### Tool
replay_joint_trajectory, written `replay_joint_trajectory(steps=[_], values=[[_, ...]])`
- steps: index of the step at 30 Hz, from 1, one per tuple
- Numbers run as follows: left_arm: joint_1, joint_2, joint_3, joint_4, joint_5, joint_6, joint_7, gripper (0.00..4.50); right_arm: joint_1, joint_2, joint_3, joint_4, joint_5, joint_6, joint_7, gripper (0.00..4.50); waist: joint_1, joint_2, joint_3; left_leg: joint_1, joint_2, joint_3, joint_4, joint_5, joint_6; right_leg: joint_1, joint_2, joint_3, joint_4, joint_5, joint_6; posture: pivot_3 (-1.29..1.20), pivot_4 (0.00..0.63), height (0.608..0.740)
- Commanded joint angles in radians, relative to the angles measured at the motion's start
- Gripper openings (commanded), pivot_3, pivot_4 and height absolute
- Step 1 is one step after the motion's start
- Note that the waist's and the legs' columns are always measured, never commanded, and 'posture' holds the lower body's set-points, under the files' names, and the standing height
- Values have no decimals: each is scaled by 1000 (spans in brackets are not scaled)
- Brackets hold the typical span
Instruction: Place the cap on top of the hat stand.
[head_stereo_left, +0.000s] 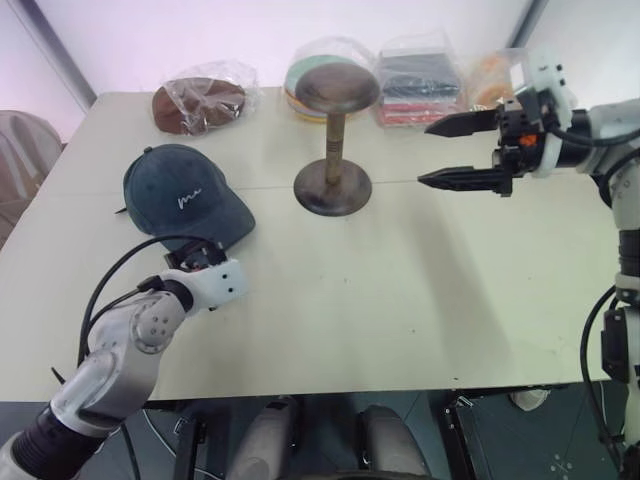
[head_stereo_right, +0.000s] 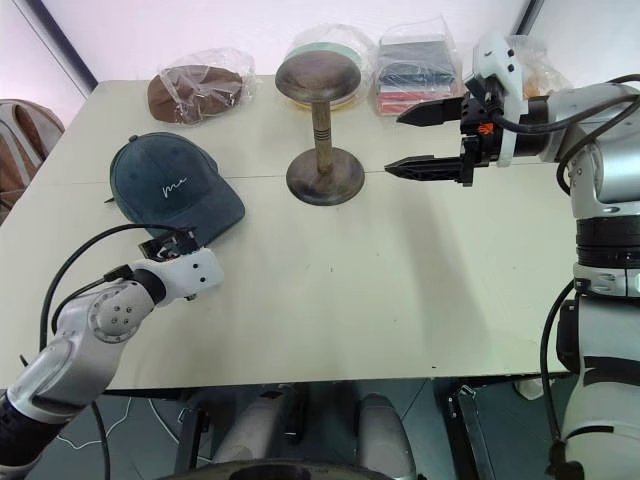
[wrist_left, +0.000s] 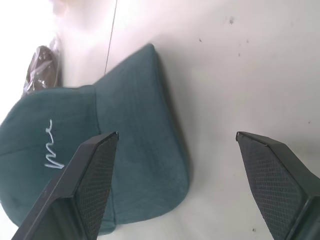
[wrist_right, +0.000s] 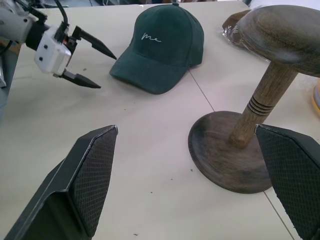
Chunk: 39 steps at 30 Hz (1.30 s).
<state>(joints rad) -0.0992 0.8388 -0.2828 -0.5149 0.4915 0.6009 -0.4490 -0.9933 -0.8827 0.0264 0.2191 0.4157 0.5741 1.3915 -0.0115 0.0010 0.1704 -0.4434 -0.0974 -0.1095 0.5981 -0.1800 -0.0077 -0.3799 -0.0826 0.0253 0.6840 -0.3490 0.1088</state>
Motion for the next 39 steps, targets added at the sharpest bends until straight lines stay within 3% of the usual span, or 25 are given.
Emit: replay_joint_trajectory(steps=[1, 14, 31, 39], values=[[-12, -24, -7, 18, 90, -24, 43, 3962, -27, -14, -29, -41, 15, 5, -2, 4500, 0, 0, 0, 0, 0, 0, 0, 0, 0, 0, 0, 0, 0, 0, 0, 0, 150, 740], [8, -143, 3, 192, 262, -120, 186, 3962, -22, -31, -40, -64, 19, 28, -11, 4500, 1, 0, 0, 0, 0, 0, 1, 0, 0, 0, 0, 0, 1, 0, 0, 0, 150, 740], [127, -207, 107, 310, 302, -188, 359, 3962, -25, -29, -36, -69, 19, 36, -17, 4500, -5, 3, -2, 1, 0, 0, 0, 0, 0, 0, 0, 0, 2, 0, 0, 0, 150, 740], [120, -237, 113, 472, 282, -301, 528, 3962, -18, -30, -42, -83, 25, 43, -25, 4500, -2, 6, -4, 2, 0, 0, 0, 0, 0, 0, 0, 0, 3, 0, 0, 0, 150, 740]])
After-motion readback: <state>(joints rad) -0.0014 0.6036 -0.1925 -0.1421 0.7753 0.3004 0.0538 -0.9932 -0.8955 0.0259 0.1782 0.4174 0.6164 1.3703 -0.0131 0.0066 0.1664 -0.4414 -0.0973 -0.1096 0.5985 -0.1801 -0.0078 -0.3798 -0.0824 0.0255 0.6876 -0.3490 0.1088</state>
